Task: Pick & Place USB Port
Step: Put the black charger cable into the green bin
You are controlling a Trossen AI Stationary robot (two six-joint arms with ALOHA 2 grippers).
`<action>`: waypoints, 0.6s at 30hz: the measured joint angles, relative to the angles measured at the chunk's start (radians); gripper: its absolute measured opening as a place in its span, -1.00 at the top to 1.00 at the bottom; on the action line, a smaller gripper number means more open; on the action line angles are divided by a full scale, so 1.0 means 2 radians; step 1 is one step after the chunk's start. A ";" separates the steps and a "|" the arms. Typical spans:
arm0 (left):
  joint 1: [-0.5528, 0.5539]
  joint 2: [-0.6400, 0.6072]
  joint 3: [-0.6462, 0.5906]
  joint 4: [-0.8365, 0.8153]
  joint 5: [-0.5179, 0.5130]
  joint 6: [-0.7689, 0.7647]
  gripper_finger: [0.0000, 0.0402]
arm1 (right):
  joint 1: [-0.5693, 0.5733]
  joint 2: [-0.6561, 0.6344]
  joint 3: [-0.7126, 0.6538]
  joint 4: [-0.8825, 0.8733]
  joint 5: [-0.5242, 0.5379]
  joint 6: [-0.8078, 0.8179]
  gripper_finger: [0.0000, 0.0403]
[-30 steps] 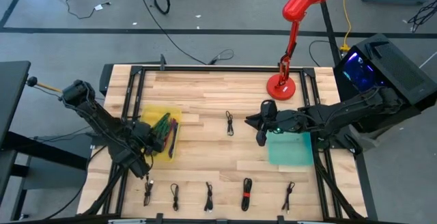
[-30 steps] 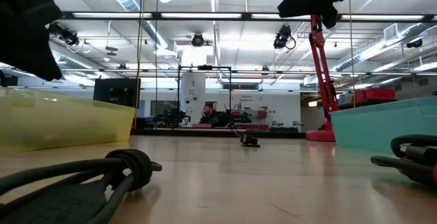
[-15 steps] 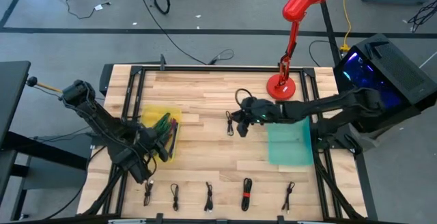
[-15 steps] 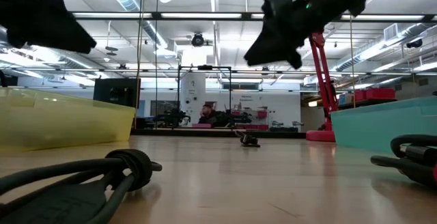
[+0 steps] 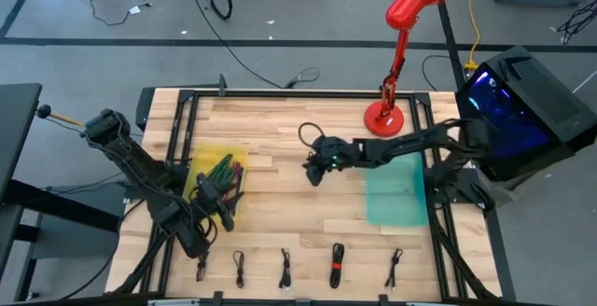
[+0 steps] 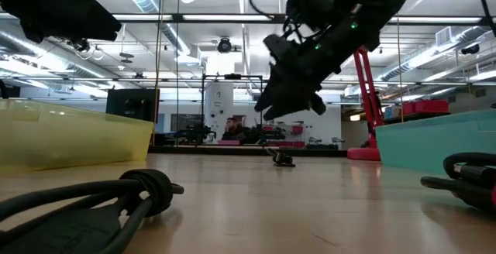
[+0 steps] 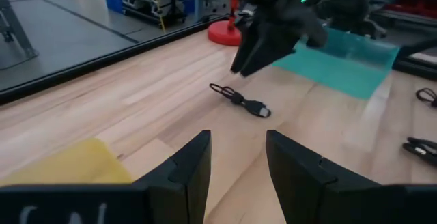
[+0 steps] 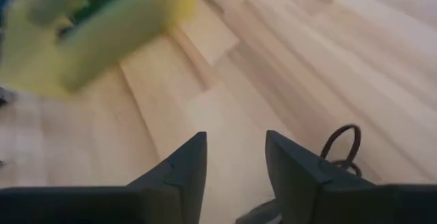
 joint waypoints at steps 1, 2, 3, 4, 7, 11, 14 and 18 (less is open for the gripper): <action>0.000 0.000 0.000 0.007 0.000 0.006 0.27 | 0.000 0.010 0.010 -0.015 0.000 -0.001 0.26; 0.000 0.000 0.000 0.012 0.000 0.013 0.27 | 0.000 0.020 0.020 -0.032 0.000 -0.003 0.26; 0.000 0.000 0.000 0.018 0.000 0.017 0.27 | 0.000 0.030 0.031 -0.051 -0.002 -0.007 0.27; 0.000 0.000 0.000 0.022 0.000 0.020 0.27 | 0.000 0.040 0.041 -0.069 -0.005 -0.012 0.27; 0.000 0.000 0.000 0.029 0.000 0.029 0.27 | 0.000 0.058 0.063 -0.110 -0.005 -0.017 0.27; 0.000 0.000 0.000 0.029 0.007 0.029 0.27 | -0.002 0.061 0.069 -0.135 0.012 -0.019 0.27; 0.000 0.000 0.000 0.030 0.008 0.029 0.27 | -0.002 0.061 0.069 -0.147 0.018 -0.011 0.27; 0.000 0.000 0.000 0.032 0.008 0.029 0.27 | -0.002 0.061 0.069 -0.168 0.016 0.002 0.28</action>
